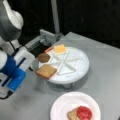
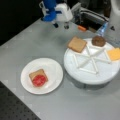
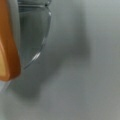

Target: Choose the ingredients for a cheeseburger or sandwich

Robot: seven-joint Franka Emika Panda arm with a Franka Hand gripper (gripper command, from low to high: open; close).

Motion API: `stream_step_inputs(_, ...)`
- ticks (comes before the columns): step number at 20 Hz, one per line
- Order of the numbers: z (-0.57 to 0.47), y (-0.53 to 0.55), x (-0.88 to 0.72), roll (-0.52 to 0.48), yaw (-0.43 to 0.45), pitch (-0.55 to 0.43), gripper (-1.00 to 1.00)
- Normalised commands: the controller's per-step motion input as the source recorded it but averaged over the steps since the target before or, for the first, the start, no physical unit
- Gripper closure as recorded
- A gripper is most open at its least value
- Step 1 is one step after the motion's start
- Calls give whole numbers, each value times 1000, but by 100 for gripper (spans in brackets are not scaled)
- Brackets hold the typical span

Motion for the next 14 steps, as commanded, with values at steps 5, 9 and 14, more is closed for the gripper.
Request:
stream_step_inputs(5, 8, -198, 205, 552, 77, 3, -100)
stream_step_inputs(9, 70, -28, 316, 441, 73, -27, -100)
stream_step_inputs(14, 22, 41, 319, 305, 120, -51, -100)
